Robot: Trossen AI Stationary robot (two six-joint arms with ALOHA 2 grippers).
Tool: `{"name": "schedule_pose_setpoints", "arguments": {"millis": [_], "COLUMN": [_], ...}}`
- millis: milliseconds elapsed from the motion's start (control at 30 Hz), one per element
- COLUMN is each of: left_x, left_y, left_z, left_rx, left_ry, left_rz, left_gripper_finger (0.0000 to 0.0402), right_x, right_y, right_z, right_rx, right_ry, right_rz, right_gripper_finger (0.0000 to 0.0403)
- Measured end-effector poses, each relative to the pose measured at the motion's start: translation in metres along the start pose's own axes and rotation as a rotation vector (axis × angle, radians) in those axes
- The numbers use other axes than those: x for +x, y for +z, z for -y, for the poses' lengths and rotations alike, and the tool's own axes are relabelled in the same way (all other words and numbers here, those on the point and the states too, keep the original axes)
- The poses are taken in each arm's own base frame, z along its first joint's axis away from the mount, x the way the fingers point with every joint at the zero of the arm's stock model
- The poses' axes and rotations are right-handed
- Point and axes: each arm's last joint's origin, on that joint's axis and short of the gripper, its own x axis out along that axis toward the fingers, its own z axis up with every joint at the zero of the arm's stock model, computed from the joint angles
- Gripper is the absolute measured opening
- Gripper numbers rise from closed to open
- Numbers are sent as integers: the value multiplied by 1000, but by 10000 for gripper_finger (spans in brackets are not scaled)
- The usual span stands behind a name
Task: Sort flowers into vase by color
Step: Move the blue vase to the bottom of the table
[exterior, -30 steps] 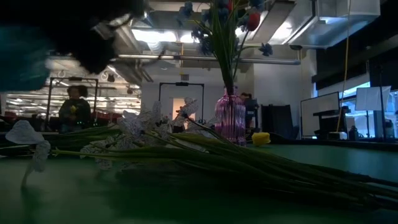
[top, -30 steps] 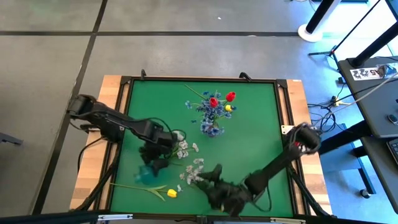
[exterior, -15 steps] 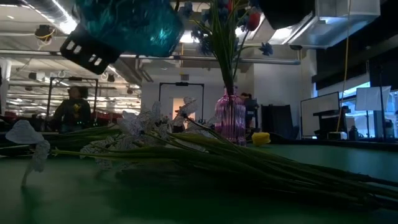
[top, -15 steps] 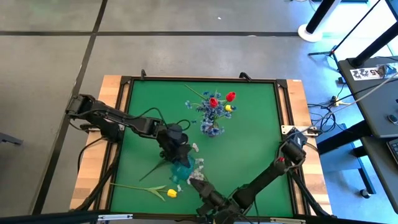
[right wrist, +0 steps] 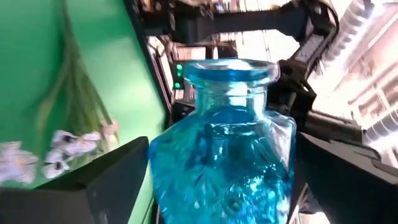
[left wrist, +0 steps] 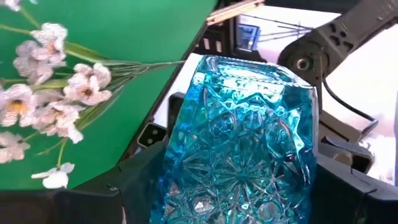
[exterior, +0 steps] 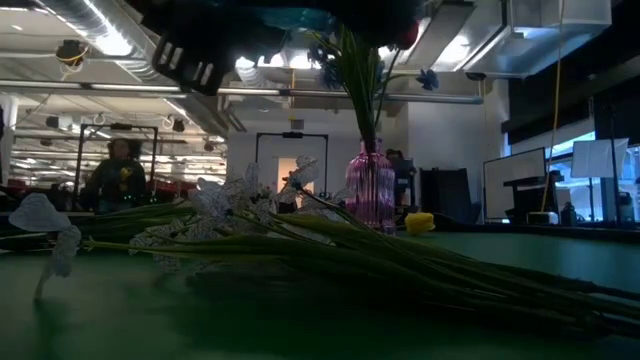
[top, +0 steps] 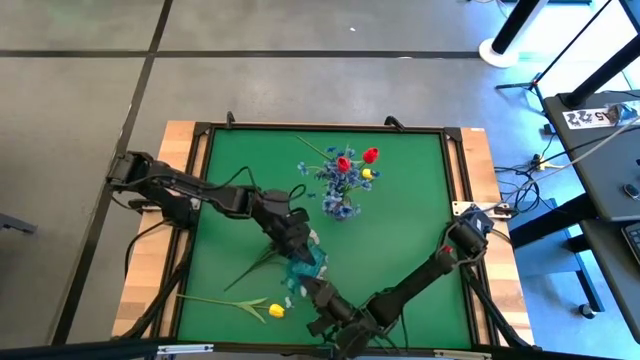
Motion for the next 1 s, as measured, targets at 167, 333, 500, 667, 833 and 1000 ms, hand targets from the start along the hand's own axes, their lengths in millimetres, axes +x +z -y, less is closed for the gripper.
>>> {"name": "schedule_pose_setpoints", "arguments": {"millis": [167,333,500,667,833,1000], "left_x": [-11,-40,-66,-77,-89,-97], "left_y": [10,12,-7,-22,-28,-34], "left_z": [5,25,44,49,53,57], "left_rx": [51,185,309,323,318,313], "left_ry": [-47,-140,-184,-169,-186,-213], "left_rz": [-15,31,105,129,148,122], "left_gripper_finger": [295,294,293,293,295,296], "right_x": [19,35,42,44,52,62], "right_y": [-2,-1,5,5,0,-2], "right_z": [14,38,75,91,100,125], "right_rx": [39,62,52,-149,-287,-313], "right_ry": [-25,-43,-33,27,56,51], "right_rz": [-61,-90,-59,-47,-56,-26], "right_gripper_finger": [391,377,375,374,374,374]}}
